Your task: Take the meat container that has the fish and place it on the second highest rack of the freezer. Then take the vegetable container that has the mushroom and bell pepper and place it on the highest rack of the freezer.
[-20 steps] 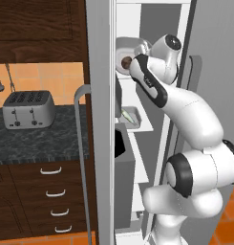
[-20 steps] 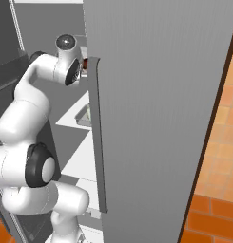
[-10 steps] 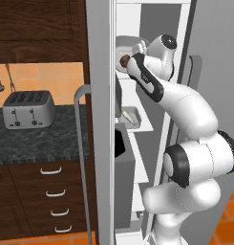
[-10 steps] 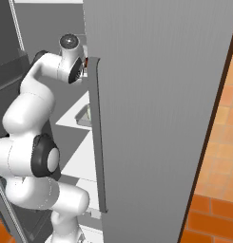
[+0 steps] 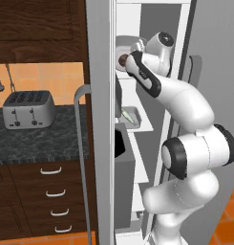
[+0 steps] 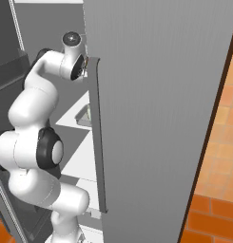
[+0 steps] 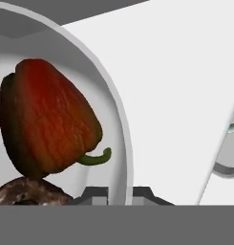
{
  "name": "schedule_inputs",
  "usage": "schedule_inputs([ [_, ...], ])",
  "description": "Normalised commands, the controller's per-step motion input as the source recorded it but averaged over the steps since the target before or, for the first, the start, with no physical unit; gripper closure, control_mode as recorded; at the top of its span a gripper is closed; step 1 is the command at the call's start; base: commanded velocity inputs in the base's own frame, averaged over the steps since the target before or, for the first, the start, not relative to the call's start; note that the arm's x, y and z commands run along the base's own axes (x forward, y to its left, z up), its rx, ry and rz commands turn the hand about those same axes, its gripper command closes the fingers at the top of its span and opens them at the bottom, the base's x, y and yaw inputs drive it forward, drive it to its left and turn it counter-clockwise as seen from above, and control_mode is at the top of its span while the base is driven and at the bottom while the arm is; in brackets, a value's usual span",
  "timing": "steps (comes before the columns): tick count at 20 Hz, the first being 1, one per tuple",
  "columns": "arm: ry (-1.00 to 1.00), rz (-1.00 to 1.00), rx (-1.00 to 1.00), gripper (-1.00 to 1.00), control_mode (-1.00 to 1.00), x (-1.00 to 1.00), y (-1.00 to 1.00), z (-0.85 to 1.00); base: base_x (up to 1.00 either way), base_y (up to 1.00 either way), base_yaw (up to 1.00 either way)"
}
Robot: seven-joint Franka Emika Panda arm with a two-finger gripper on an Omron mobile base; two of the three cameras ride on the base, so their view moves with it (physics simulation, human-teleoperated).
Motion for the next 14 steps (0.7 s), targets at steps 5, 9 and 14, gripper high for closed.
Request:
schedule_inputs([
  [5, 0.0, 0.0, 0.0, 1.0, -1.0, 0.0, 0.0, 0.0, 0.0, 0.0, 0.0],
  [9, 0.0, 0.0, 0.0, -1.0, -1.0, 0.0, 0.0, 0.0, 0.0, 0.0, 0.0],
  [14, 0.0, 0.0, 0.0, -1.0, -1.0, 0.0, 0.0, 0.0, 0.0, 0.0, 0.0],
])
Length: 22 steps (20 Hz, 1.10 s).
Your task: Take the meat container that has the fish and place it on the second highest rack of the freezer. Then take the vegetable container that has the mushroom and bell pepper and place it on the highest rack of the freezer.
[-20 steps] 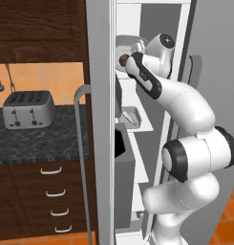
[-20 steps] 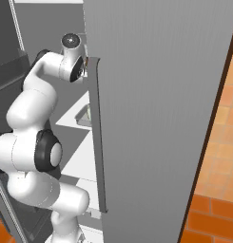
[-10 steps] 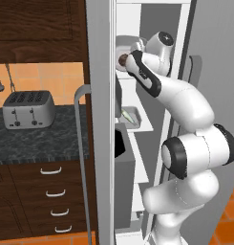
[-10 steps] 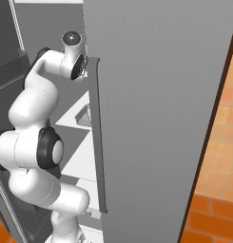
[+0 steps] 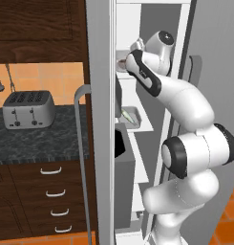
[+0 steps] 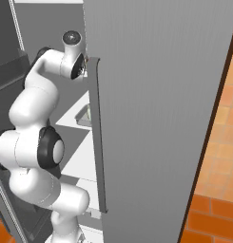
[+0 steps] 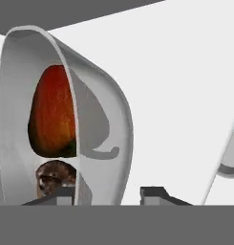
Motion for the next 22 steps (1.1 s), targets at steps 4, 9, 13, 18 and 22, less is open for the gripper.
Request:
schedule_inputs([
  [4, -0.05, 0.0, 0.0, -1.0, -1.0, 0.0, 0.0, 0.02, 0.0, 0.0, 0.0],
  [9, -0.28, 0.0, 0.0, -1.0, -1.0, -0.54, -0.03, 0.26, 0.0, 0.0, 0.0],
  [13, -0.03, 0.0, 0.0, -1.0, -1.0, -0.93, -0.3, 0.34, 0.0, 0.0, 0.0],
  [18, 0.0, 0.01, 0.0, -1.0, -1.0, -1.0, -0.17, 0.04, 0.0, 0.0, 0.0],
  [22, 0.05, 0.01, 0.0, -1.0, -1.0, -1.0, -0.13, 0.01, 0.0, 0.0, 0.0],
])
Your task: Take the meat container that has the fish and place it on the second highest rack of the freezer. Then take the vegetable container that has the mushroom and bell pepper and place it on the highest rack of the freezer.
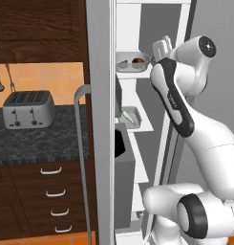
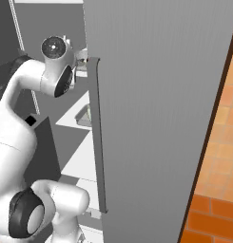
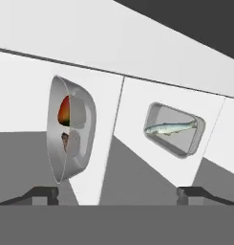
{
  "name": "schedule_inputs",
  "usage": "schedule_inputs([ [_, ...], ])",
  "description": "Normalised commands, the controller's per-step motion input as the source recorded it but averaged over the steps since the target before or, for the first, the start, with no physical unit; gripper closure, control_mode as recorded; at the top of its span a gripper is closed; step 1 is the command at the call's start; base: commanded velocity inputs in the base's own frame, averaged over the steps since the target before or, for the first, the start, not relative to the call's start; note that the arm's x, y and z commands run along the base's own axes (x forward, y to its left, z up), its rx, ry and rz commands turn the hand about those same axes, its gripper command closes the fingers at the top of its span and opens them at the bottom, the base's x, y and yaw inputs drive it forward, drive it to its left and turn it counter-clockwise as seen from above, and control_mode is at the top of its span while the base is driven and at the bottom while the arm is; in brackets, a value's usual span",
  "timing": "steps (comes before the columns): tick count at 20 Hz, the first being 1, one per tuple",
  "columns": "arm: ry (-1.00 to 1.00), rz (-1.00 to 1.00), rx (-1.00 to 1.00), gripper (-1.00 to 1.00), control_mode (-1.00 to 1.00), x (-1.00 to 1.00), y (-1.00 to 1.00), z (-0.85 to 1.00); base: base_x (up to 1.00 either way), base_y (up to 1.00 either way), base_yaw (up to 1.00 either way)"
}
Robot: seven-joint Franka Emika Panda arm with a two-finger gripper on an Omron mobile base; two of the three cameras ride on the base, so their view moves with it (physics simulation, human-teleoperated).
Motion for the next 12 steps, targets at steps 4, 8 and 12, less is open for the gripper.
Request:
schedule_inputs([
  [4, 0.12, 0.05, 0.0, -1.0, -1.0, -1.0, -0.35, -0.15, 0.0, 0.0, 0.0],
  [8, 0.2, 0.02, 0.0, -1.0, -1.0, -1.0, -0.25, -0.4, 0.0, 0.0, 0.0],
  [12, 0.26, 0.0, 0.0, -1.0, -1.0, -1.0, -0.01, -0.51, 0.0, 0.0, 0.0],
])
